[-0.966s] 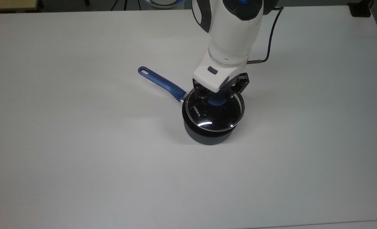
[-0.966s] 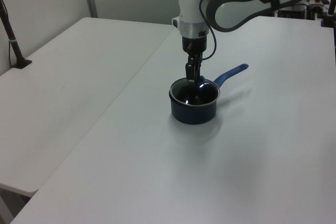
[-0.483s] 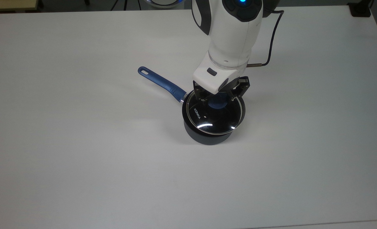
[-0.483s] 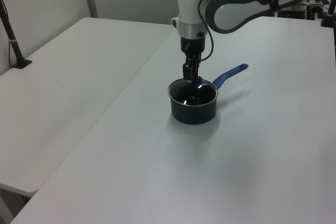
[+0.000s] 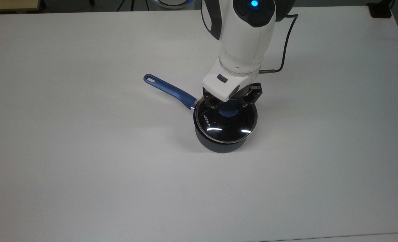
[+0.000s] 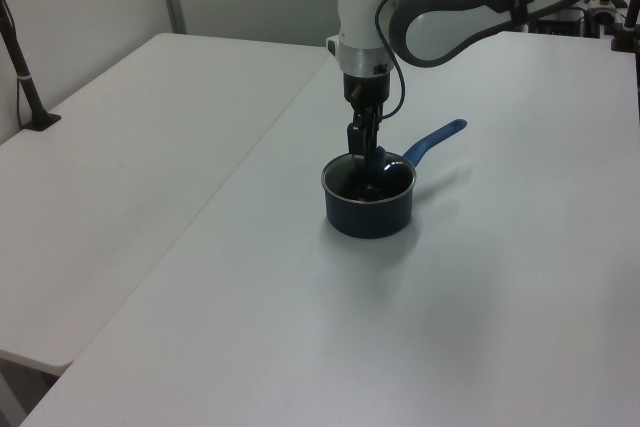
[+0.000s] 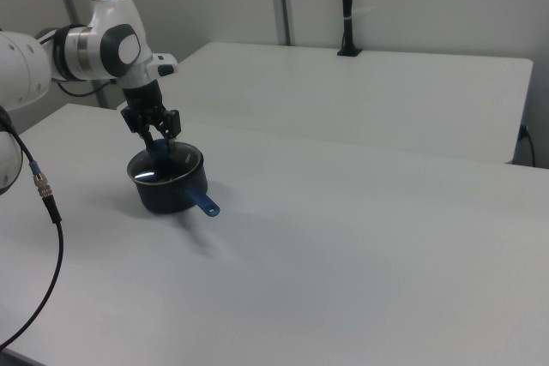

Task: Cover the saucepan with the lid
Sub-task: 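Lower the lid onto the saucepan and open the gripper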

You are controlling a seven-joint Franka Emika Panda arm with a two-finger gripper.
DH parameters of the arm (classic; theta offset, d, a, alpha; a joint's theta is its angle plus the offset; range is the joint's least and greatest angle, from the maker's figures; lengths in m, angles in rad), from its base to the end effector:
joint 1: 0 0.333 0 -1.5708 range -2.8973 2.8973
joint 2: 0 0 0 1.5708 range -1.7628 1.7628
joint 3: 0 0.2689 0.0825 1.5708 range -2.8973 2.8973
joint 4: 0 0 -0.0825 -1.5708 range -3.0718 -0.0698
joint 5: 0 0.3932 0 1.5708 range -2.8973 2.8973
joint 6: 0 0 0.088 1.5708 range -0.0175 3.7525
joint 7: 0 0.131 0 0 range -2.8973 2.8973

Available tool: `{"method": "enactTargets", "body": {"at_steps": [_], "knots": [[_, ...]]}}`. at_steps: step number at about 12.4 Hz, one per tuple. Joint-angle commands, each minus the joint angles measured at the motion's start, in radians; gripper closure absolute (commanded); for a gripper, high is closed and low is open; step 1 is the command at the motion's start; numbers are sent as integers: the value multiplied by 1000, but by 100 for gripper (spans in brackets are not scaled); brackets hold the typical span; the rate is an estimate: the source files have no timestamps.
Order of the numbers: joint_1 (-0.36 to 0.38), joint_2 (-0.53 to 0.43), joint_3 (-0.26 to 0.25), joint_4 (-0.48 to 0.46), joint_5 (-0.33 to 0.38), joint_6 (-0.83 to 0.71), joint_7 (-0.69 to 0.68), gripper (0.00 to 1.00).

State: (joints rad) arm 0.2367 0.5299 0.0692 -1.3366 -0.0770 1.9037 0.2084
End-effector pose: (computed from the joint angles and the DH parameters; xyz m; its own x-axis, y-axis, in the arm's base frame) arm 0.6720 0.1966 0.3608 0.9927 0.1115 0.0453 0.1102 -0.9935 0.0300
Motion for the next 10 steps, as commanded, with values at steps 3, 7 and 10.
{"method": "enactTargets", "body": {"at_steps": [3,7,10], "knots": [[18,13,-20,20,-10,34,20,52],[18,10,-20,19,-26,20,19,0],[19,-17,-19,19,-26,-41,19,0]]}}
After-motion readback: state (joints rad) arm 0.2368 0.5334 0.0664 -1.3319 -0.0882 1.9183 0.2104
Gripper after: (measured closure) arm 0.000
